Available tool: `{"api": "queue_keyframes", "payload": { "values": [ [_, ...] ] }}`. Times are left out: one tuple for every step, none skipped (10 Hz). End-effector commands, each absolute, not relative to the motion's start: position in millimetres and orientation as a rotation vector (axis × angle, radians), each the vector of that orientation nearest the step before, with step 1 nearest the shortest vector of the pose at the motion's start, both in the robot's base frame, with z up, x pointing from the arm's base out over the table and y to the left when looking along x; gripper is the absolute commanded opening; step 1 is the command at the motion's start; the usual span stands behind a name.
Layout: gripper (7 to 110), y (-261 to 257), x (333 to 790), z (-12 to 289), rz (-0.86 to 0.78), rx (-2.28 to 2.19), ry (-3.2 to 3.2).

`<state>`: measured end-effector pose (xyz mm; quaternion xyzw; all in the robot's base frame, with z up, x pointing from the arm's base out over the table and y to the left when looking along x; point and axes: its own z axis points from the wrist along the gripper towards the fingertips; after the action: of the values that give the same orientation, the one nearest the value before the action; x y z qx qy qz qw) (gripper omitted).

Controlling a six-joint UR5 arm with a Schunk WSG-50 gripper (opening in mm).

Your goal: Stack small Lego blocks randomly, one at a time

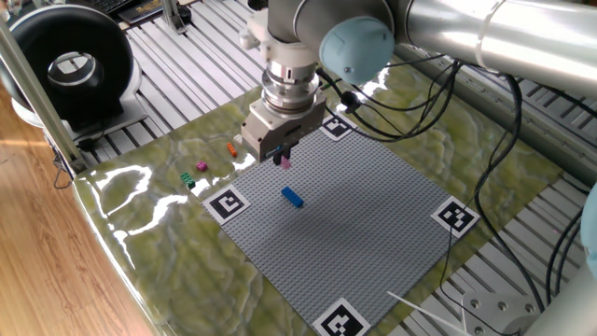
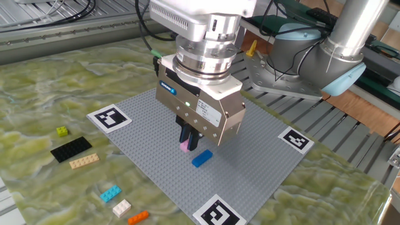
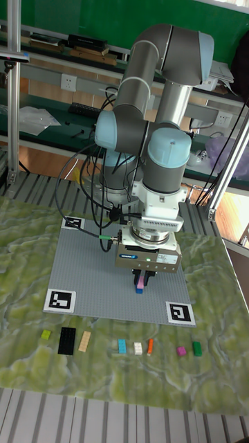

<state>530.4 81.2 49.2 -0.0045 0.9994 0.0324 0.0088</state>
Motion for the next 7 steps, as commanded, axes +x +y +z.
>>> {"api": "queue_keyframes", "payload": {
  "values": [
    [7, 86, 528, 51, 0.138, -0.066, 3.131],
    [7, 84, 530, 51, 0.126, -0.065, 3.124],
    [7, 73, 533, 50, 0.058, -0.058, 3.113],
    [7, 67, 531, 46, 0.002, -0.082, 3.092],
    [7, 67, 530, 42, 0.003, -0.099, 3.072],
    [7, 76, 528, 36, 0.048, -0.112, 3.050],
    [7, 82, 521, 31, 0.056, -0.140, 3.044]
  ]
}}
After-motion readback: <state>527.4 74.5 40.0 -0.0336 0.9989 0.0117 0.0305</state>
